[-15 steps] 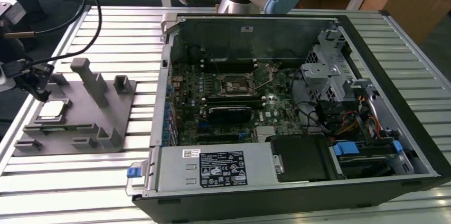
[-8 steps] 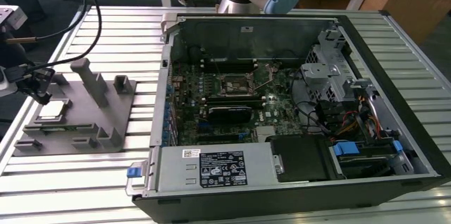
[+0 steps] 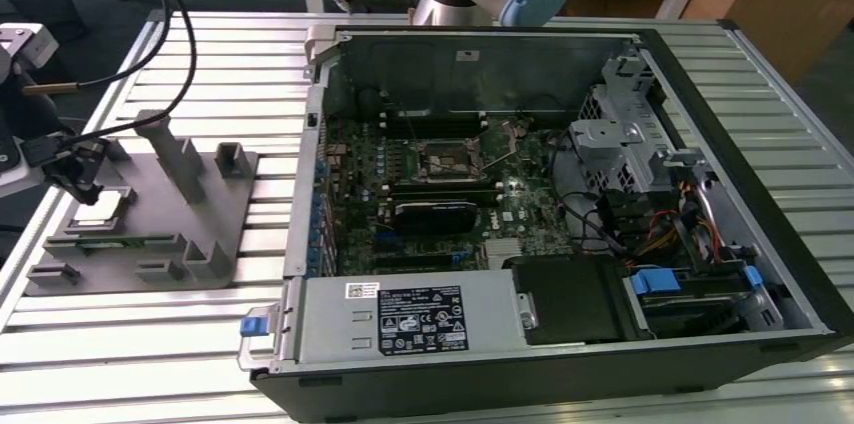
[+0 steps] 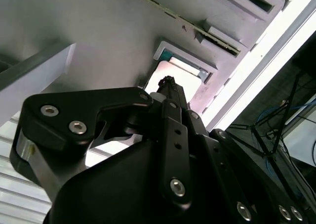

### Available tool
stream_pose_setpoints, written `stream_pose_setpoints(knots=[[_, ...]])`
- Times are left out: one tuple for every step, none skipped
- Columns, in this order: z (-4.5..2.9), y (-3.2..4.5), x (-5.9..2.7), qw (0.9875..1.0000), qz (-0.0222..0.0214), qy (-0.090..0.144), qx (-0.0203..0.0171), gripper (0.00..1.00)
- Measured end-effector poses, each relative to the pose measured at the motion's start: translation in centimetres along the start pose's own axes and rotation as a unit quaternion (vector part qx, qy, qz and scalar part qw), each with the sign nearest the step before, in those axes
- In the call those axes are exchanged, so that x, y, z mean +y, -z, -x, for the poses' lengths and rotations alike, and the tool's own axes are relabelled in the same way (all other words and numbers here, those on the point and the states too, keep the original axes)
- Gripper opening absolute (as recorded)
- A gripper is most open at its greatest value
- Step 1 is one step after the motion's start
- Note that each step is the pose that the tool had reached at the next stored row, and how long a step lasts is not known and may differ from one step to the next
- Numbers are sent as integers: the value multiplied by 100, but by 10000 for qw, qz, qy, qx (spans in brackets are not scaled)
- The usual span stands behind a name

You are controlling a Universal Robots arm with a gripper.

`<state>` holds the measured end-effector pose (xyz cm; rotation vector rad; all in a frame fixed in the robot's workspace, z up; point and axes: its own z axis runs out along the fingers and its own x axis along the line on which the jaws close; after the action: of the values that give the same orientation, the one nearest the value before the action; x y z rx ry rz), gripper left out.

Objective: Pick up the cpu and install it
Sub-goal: 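Pick up the cpu and move it towards the insertion slot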

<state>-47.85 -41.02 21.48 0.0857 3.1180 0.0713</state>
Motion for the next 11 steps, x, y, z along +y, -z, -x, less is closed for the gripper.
stream_pose_setpoints(knots=[[-1,-16,-1,10000,1,21,4,11],[-2,-31,-2,10000,2,46,7,11],[-3,-47,-3,10000,3,76,11,11],[-5,-60,-3,9999,3,102,13,11],[-7,-71,-4,9999,4,123,15,11],[-12,-77,-1,9999,4,133,16,11],[-15,-83,4,9999,4,138,16,11],[-18,-88,12,9999,4,142,17,11],[-21,-95,20,9999,4,146,17,11],[-24,-104,29,9999,4,151,17,11],[-26,-116,35,9999,5,155,16,11]])
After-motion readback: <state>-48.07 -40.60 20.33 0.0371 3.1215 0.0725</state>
